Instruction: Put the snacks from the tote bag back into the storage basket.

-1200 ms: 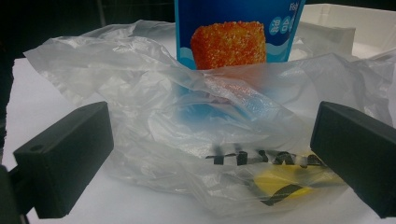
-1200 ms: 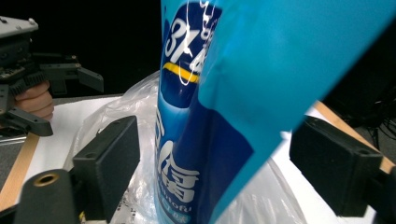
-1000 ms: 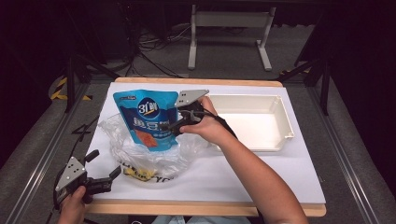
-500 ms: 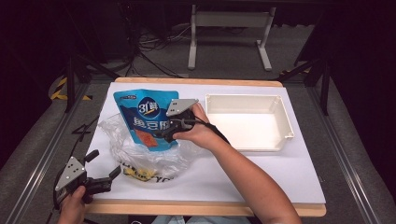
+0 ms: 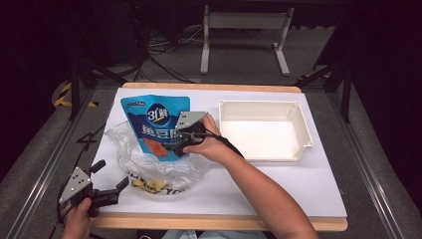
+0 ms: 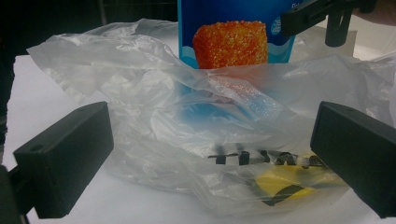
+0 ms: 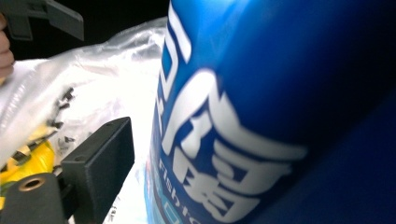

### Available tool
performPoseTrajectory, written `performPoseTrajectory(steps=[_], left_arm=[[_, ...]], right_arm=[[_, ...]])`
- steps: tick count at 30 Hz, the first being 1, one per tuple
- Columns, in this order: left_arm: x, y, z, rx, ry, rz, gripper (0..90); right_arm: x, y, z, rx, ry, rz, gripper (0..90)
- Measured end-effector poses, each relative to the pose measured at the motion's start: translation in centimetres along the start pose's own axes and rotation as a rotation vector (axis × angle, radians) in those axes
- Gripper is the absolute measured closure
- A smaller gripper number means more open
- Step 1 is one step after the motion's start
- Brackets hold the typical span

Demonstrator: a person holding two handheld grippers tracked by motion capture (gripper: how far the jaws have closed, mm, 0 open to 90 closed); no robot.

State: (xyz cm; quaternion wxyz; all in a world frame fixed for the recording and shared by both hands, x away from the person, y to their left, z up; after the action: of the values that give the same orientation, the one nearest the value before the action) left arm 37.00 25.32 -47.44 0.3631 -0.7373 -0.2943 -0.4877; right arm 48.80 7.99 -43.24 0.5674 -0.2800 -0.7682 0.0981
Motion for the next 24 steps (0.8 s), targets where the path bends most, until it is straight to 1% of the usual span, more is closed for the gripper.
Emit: performPoseTrajectory(steps=[2,3,7,8,10,12,13,15,19,24], left_arm=[[0.00,0.01,-0.01,0.000,0.000,0.000,0.2],[-0.02,0.01,-0.01,-0.001,-0.001,0.001,0.2],[-0.05,0.04,-0.01,-0.001,-0.002,0.003,0.2],[-0.06,0.04,-0.01,-0.001,0.001,0.004,0.2],[-0.06,0.03,-0.02,-0.001,0.000,0.003,0.2],[-0.06,0.03,-0.02,-0.001,0.000,0.004,0.2],[-0.05,0.03,-0.01,-0.001,0.000,0.003,0.2],[-0.06,0.03,-0.01,0.000,-0.001,0.004,0.2],[-0.12,-0.01,0.00,0.002,0.003,0.013,0.2],[-0.13,-0.01,0.00,0.002,0.004,0.013,0.2]], right_arm=[[-0.17,0.10,0.00,-0.002,-0.002,0.005,12.4],[-0.52,0.25,0.04,0.006,-0.002,0.014,12.5],[-0.75,0.43,0.03,0.004,0.001,0.021,14.4],[-0.81,0.45,0.08,0.013,-0.001,0.025,16.0],[-0.88,0.53,0.08,0.014,-0.003,0.028,21.8],[-1.01,0.47,0.31,0.042,-0.017,0.044,36.4],[-1.01,0.44,0.53,0.061,-0.015,0.047,39.3],[-0.96,0.43,0.60,0.062,-0.032,0.054,44.7],[-0.97,0.33,0.70,0.063,-0.027,0.061,48.6],[-1.07,0.26,0.68,0.063,-0.012,0.053,50.1]])
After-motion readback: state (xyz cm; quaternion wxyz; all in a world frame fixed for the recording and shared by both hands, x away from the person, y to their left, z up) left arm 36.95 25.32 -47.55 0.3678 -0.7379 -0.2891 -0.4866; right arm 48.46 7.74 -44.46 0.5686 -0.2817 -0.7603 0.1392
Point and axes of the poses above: each handheld gripper's, and its own axes: y roughly forward along the jaws, x roughly out of its top, z roughly to its left, the point moved 10 cm from there along y, roughly forward along the jaws, and after that the axes turned 12 degrees about -y, right-handed, at the moved point
